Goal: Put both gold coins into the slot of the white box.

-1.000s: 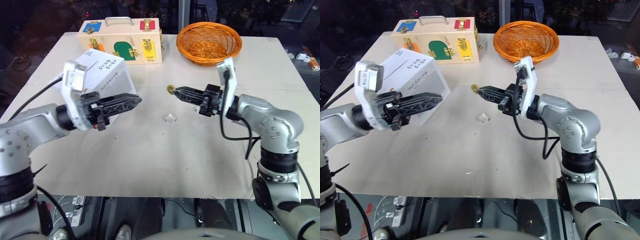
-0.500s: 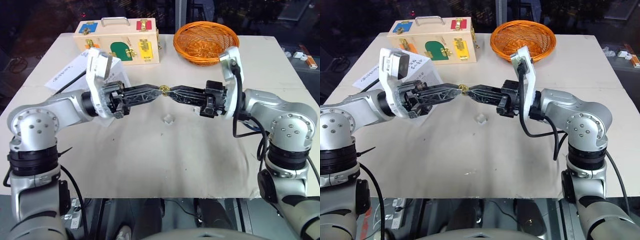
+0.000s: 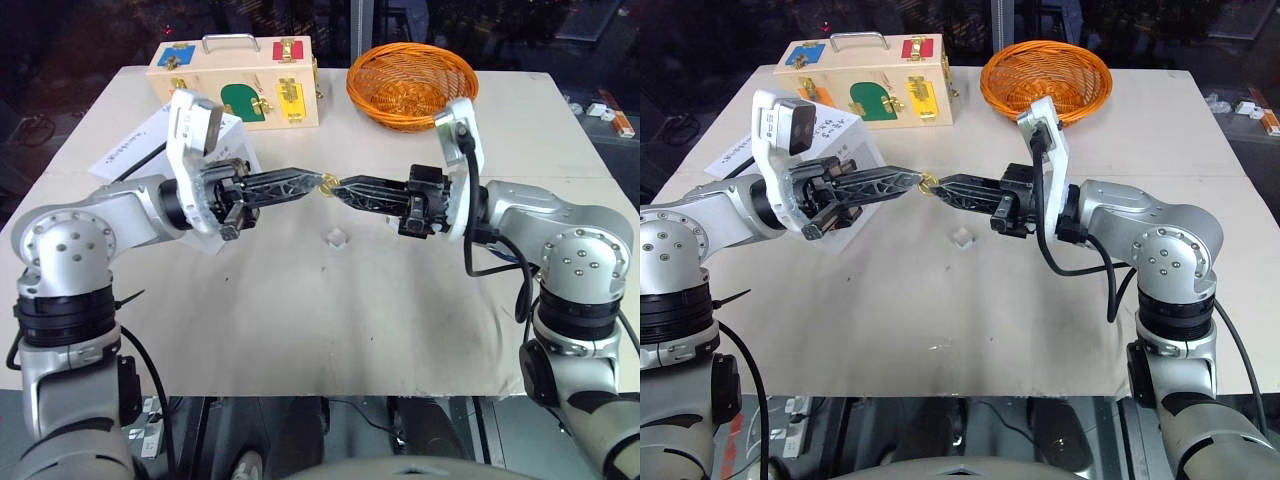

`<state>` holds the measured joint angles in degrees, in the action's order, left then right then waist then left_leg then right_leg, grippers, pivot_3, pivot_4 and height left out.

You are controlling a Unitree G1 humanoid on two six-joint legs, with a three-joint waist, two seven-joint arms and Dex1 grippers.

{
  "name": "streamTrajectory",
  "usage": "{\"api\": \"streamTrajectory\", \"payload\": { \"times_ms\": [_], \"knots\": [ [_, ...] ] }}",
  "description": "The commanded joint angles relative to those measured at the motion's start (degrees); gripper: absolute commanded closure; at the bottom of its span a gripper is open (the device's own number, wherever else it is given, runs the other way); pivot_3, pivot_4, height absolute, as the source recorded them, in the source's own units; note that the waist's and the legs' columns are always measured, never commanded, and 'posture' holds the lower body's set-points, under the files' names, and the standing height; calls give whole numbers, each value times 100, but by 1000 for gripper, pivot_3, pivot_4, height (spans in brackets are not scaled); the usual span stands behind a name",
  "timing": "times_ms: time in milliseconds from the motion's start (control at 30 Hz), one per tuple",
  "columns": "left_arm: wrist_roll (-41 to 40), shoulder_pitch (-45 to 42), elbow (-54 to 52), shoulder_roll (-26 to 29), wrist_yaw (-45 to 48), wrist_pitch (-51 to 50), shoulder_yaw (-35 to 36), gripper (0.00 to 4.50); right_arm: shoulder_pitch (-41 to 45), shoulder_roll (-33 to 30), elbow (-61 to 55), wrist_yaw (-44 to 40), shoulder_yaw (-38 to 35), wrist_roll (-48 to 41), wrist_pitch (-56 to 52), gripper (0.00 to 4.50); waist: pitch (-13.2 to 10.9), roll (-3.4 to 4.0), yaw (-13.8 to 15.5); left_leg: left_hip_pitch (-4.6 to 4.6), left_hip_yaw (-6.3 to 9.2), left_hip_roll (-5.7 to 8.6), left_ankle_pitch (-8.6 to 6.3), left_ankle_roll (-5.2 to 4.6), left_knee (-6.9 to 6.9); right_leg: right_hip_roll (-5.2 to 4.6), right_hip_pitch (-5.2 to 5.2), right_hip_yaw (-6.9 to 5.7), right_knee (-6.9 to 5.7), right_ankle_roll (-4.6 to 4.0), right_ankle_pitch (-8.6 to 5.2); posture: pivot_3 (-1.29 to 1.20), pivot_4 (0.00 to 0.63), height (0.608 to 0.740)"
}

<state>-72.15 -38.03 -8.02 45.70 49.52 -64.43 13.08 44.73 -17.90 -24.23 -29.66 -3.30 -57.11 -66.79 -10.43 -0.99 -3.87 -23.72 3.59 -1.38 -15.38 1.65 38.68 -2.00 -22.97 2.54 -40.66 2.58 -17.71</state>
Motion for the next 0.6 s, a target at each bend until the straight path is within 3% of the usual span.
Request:
{"api": "streamTrajectory", "payload": {
  "times_ms": [33, 333, 433, 600],
  "knots": [
    [-68, -45, -168, 12, 92, -46, 46, 4466, 70, 73, -288, -15, 54, -279, 141, 4500, 0, 0, 1, 0, 0, 0, 0, 0, 0, 0, 0, 0, 0, 0, 0, 0, 150, 726],
    [35, 63, -278, 161, 402, -115, 45, 4466, 56, 37, -295, -13, 62, -451, 152, 4500, 0, 0, -2, 0, 0, 0, -1, -2, 0, 0, 0, 0, 1, 0, 0, 0, 150, 726],
    [125, 107, -287, 193, 515, -55, 22, 3556, 64, 23, -299, -40, 67, -514, 174, 4500, 0, 0, 2, 0, 0, 0, -1, -2, 0, 0, 0, 0, 1, 0, 0, 0, 150, 726],
    [225, 106, -330, 143, 497, 1, 30, 1518, 54, -25, -301, -33, 103, -605, 218, 4500, 0, 0, 5, -1, 1, 0, -1, -2, 0, 0, 0, 0, 2, 0, 0, 0, 150, 726]
  ]
}}
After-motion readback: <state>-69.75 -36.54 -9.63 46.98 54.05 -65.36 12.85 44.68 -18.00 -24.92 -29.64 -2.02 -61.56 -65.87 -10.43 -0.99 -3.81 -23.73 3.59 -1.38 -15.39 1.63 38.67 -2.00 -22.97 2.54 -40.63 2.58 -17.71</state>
